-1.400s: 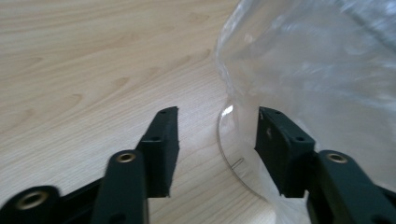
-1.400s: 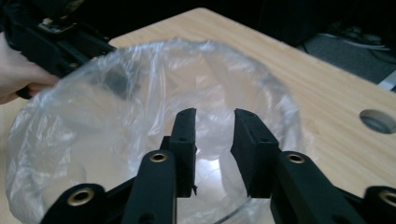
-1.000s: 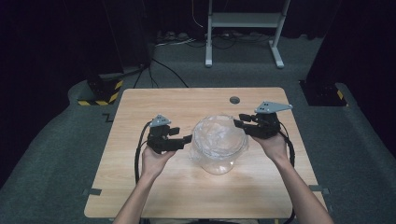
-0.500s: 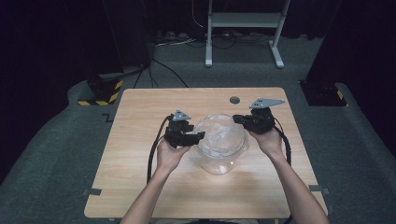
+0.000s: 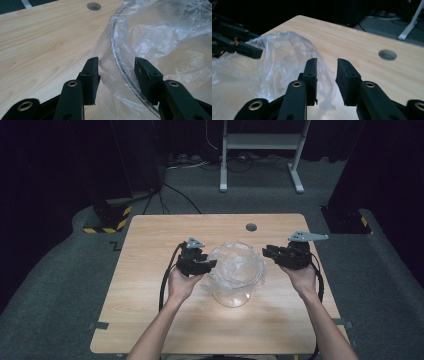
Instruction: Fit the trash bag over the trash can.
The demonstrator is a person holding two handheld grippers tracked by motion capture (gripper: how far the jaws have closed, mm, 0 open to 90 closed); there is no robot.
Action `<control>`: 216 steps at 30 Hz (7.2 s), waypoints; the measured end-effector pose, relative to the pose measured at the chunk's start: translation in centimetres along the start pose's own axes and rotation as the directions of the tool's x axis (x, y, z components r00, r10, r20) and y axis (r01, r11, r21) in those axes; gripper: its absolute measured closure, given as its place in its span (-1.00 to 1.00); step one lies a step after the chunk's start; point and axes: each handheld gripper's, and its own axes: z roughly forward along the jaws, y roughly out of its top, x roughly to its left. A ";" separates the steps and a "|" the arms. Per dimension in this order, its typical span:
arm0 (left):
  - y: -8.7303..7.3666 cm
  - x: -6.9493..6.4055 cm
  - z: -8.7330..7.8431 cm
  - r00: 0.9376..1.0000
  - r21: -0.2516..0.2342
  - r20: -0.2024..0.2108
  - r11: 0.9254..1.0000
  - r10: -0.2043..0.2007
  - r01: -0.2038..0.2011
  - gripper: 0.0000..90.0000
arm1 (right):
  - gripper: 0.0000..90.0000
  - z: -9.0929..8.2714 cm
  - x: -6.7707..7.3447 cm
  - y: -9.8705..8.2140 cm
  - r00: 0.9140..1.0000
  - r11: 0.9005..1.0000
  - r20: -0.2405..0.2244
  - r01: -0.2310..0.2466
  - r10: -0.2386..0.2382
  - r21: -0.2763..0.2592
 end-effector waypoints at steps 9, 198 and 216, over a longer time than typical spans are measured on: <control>0.1 -0.2 0.8 1.000 0.015 0.002 1.000 0.023 -0.023 0.23 | 0.35 1.3 -0.9 -2.9 0.998 0.993 0.009 -0.059 0.058 0.104; -1.1 -2.1 -4.3 0.998 -0.102 -0.041 0.993 0.049 -0.053 -0.25 | 0.14 -2.2 4.1 -1.2 0.999 0.995 -0.037 0.014 -0.018 -0.097; -3.5 -2.6 -5.6 0.998 -0.145 -0.009 0.988 0.056 -0.056 -0.15 | -0.20 -2.2 3.0 -2.6 0.982 0.983 -0.169 -0.113 0.088 -0.144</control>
